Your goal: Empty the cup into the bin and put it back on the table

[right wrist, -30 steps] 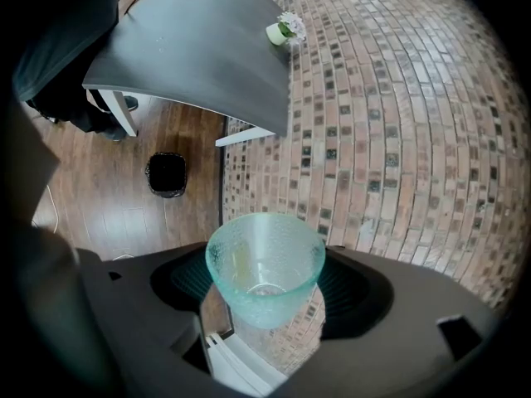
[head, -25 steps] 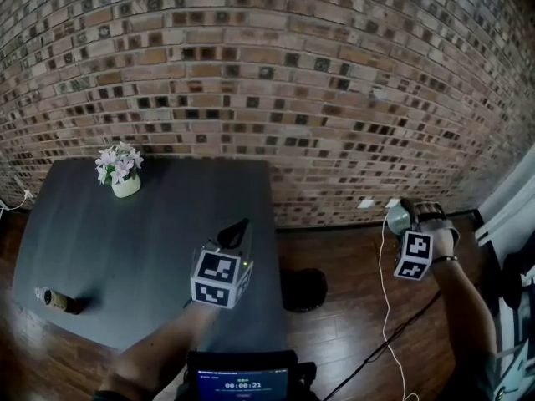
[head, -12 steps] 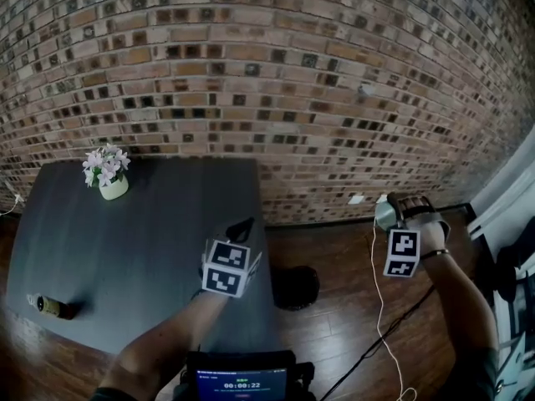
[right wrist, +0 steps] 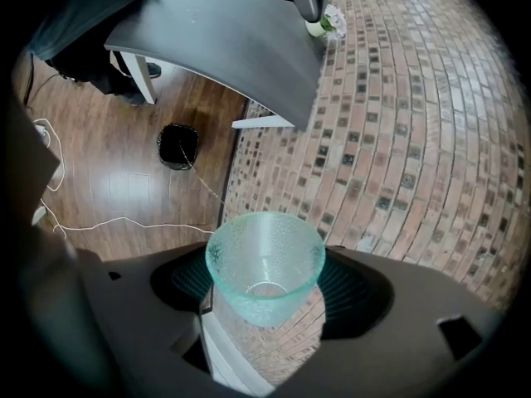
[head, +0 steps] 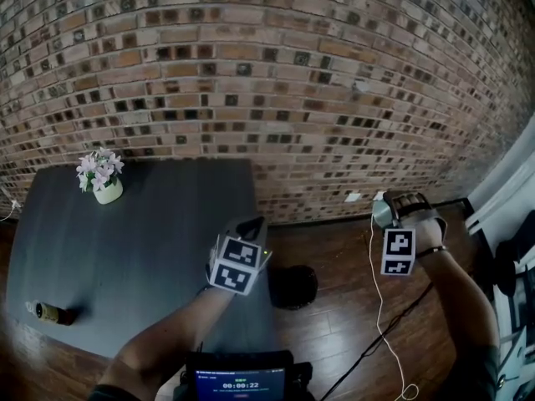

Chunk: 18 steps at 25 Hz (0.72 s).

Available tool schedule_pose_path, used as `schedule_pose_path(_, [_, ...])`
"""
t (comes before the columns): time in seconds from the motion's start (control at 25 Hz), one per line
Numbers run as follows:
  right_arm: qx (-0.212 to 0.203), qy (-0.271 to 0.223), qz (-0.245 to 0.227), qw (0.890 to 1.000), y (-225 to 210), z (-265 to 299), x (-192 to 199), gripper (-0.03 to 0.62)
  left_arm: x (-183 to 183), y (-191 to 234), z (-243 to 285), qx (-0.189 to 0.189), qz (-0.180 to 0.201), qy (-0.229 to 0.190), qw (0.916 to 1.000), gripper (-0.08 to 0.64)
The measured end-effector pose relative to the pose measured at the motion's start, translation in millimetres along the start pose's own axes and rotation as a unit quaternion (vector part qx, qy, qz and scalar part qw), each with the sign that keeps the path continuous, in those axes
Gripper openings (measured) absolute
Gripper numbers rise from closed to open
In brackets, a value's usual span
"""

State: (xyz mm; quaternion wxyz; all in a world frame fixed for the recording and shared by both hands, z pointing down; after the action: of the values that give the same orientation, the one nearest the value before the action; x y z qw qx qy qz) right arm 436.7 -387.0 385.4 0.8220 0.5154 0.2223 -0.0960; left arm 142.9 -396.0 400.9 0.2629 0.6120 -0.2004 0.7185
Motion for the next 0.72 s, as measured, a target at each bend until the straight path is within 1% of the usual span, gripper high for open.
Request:
schedule_pose_path(0.2, [-0.001, 0.006, -0.004, 1.0, 1, 3, 5, 0.387, 4, -8, 8, 0.015, 0.003, 0.01, 0.9998, 0.004])
schedule_pose_path(0.24, [-0.002, 0.007, -0.006, 1.0, 2, 3, 6, 0.387, 5, -10, 8, 0.018, 0.002, 0.012, 0.9998, 0.015])
schedule_pose_path(0.4, [-0.001, 0.006, 0.002, 1.0, 3, 2, 5, 0.387, 3, -14, 10, 0.025, 0.003, 0.005, 0.9997, 0.015])
schedule_pose_path(0.56, [-0.001, 0.005, 0.037, 0.999, 0, 0, 4, 0.387, 3, -16, 7, 0.03, -0.003, 0.0, 0.9996, 0.015])
schedule_pose_path(0.68, [0.001, 0.007, 0.059, 0.998, 2, 0, 6, 0.387, 0, -14, 2, 0.029, -0.026, -0.015, 0.9991, 0.015])
schedule_pose_path(0.72, [0.0, 0.006, 0.073, 0.997, 3, 1, 6, 0.387, -1, -13, 0, 0.027, -0.035, -0.021, 0.9988, 0.015])
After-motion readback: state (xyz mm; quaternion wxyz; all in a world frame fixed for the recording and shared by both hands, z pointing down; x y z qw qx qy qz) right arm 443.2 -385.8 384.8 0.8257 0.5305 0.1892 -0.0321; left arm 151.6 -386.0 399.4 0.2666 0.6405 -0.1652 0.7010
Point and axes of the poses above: the fingertips, and each gripper's own axes: z forward along the fingers, y to its left, x out of its underside, the point moved 3 cm from there along -z, backward along the fingers, and after that the axes turned 14 degrees about x, right-handed, at the moved point
